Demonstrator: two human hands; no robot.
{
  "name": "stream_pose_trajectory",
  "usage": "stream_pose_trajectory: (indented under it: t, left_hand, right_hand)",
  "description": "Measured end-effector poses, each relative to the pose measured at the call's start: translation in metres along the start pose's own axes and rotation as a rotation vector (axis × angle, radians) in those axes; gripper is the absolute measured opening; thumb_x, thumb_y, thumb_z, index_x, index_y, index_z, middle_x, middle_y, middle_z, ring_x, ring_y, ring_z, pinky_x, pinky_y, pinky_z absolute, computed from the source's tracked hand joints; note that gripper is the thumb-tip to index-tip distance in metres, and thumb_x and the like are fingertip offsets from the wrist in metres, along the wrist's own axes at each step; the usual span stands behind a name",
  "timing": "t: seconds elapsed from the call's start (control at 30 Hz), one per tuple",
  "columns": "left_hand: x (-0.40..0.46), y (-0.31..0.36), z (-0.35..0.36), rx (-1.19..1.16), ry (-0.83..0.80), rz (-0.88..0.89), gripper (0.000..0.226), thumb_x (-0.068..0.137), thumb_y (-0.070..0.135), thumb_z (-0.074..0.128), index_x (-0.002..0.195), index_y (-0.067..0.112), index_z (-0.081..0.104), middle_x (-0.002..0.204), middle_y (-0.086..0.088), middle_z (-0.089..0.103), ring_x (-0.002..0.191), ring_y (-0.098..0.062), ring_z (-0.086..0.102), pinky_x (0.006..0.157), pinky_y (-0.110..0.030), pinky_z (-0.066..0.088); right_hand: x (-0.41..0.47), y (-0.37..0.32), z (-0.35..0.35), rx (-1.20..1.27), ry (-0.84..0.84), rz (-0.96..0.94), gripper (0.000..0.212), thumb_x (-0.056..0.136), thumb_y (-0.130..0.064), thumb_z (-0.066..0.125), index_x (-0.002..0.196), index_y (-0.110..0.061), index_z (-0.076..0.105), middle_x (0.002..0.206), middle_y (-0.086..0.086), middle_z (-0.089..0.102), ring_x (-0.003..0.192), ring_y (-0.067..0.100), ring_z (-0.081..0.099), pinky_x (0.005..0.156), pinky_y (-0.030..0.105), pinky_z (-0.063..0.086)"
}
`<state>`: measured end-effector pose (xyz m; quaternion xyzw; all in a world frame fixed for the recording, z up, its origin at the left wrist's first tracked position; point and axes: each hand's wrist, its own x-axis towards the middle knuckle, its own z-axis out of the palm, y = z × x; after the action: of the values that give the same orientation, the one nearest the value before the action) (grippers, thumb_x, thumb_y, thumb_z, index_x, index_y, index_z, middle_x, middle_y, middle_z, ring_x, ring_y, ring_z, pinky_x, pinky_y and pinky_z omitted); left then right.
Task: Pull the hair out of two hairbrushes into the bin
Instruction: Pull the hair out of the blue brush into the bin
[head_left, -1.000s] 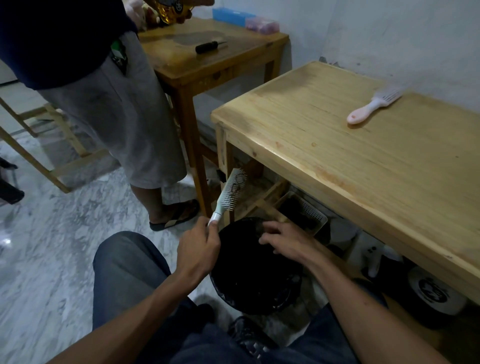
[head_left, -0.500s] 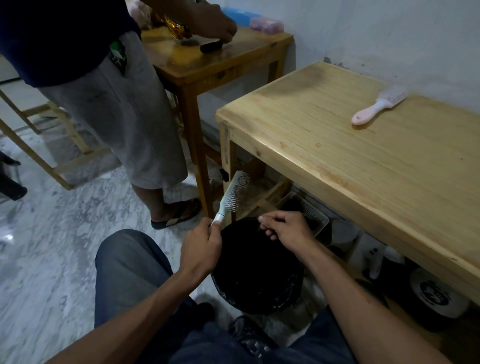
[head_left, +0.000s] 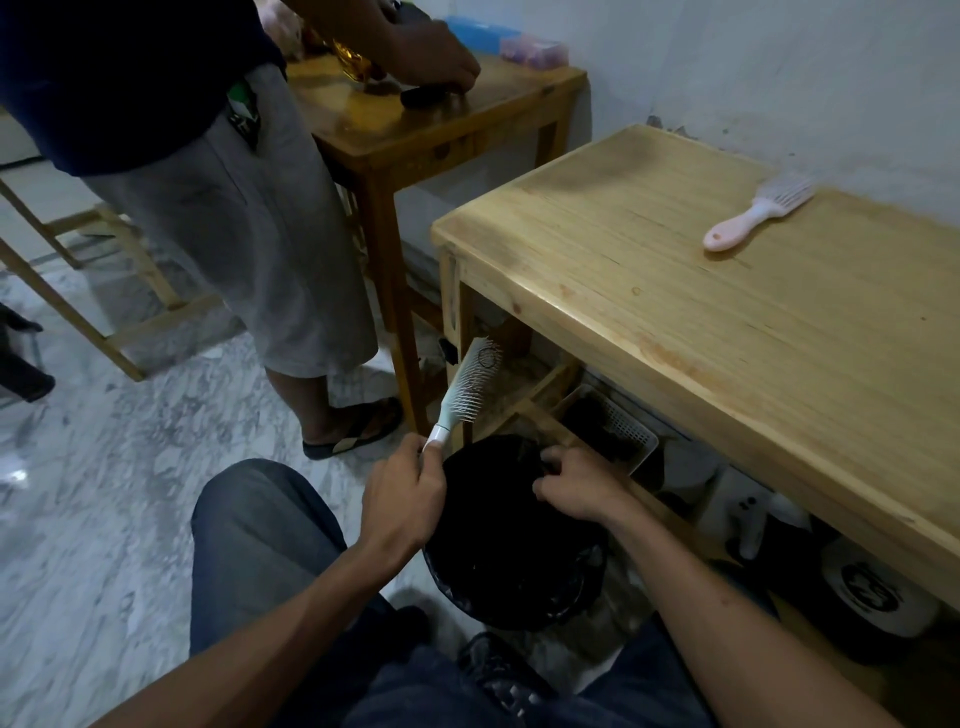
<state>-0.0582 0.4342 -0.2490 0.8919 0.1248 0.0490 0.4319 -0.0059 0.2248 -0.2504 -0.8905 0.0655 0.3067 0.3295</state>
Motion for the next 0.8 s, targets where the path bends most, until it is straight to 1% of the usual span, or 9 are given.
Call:
stream_pose_trajectory:
  t: [0.03,0.13,0.2,0.27,0.37,0.43,0.7,0.77,0.8]
  left_hand:
    - [0.0,0.0,0.0,0.02,-0.002,0.017,0.031,0.103,0.031,0.044,0.075,0.021,0.052,0.059,0.002,0.054,0.056,-0.016,0.051,0.051,-0.034,0.034]
    - [-0.004,-0.001,0.0,0.075,-0.04,0.077,0.029,0.104,0.032,0.043,0.076,0.025,0.046,0.057,0.003,0.051,0.054,-0.015,0.05,0.051,-0.033,0.031]
    - [-0.008,0.0,0.002,0.111,-0.073,0.121,0.026,0.105,0.032,0.042,0.082,0.023,0.05,0.059,0.002,0.054,0.055,-0.016,0.054,0.05,-0.033,0.033]
    - [-0.01,0.003,0.003,0.132,-0.085,0.151,0.025,0.105,0.033,0.041,0.086,0.021,0.052,0.06,0.001,0.058,0.056,-0.018,0.057,0.05,-0.034,0.036]
    - [-0.009,0.002,0.005,0.132,-0.076,0.124,0.025,0.104,0.033,0.041,0.085,0.022,0.051,0.06,0.002,0.058,0.056,-0.018,0.057,0.05,-0.034,0.035]
    - [-0.007,-0.001,0.006,0.128,-0.067,0.088,0.026,0.104,0.034,0.041,0.082,0.023,0.05,0.059,0.003,0.056,0.056,-0.017,0.056,0.051,-0.033,0.032]
    - [0.002,-0.005,0.001,0.075,0.003,0.021,0.029,0.104,0.031,0.042,0.089,0.014,0.06,0.062,0.002,0.057,0.058,-0.015,0.054,0.051,-0.033,0.032]
    - [0.002,-0.005,0.0,0.063,0.004,0.022,0.03,0.104,0.031,0.042,0.088,0.014,0.06,0.062,0.001,0.057,0.058,-0.016,0.053,0.051,-0.033,0.033]
    - [0.001,-0.005,0.001,0.059,0.001,0.029,0.03,0.104,0.031,0.042,0.087,0.014,0.06,0.061,0.001,0.057,0.057,-0.016,0.053,0.051,-0.033,0.033]
  right_hand:
    - [0.001,-0.005,-0.002,0.081,-0.012,-0.003,0.062,0.08,-0.033,0.068,0.141,-0.034,0.057,0.144,-0.001,0.055,0.13,0.023,0.054,0.097,0.029,0.043]
    - [0.005,-0.017,-0.009,0.492,-0.028,-0.101,0.045,0.071,-0.047,0.067,0.116,-0.039,0.066,0.132,-0.004,0.063,0.12,0.019,0.059,0.101,0.043,0.048]
    - [0.01,-0.019,-0.008,0.672,-0.036,-0.163,0.055,0.07,-0.06,0.072,0.119,-0.033,0.069,0.126,-0.004,0.07,0.118,0.017,0.065,0.098,0.041,0.051]
    - [0.012,-0.022,-0.004,0.74,0.006,-0.215,0.049,0.077,-0.057,0.077,0.114,-0.025,0.075,0.109,-0.002,0.079,0.102,0.016,0.073,0.087,0.034,0.057]
    - [0.015,-0.02,0.004,0.762,0.131,-0.228,0.016,0.091,-0.031,0.076,0.091,-0.015,0.08,0.077,-0.001,0.078,0.07,0.012,0.068,0.065,0.026,0.054]
    - [0.014,-0.015,0.004,0.747,0.147,-0.209,0.009,0.092,-0.023,0.074,0.088,-0.016,0.079,0.071,-0.004,0.076,0.065,0.009,0.064,0.062,0.023,0.051]
    - [0.01,0.015,0.009,0.447,0.17,-0.182,0.011,0.095,-0.018,0.07,0.087,-0.021,0.078,0.077,0.0,0.075,0.067,0.009,0.065,0.062,0.021,0.053]
    - [0.008,0.016,0.011,0.328,0.136,-0.167,0.01,0.096,-0.021,0.069,0.095,-0.02,0.079,0.086,0.001,0.077,0.076,0.011,0.068,0.069,0.026,0.055]
    - [0.005,0.013,0.01,0.262,0.098,-0.154,0.014,0.097,-0.024,0.068,0.106,-0.021,0.079,0.098,0.0,0.077,0.088,0.012,0.069,0.073,0.027,0.054]
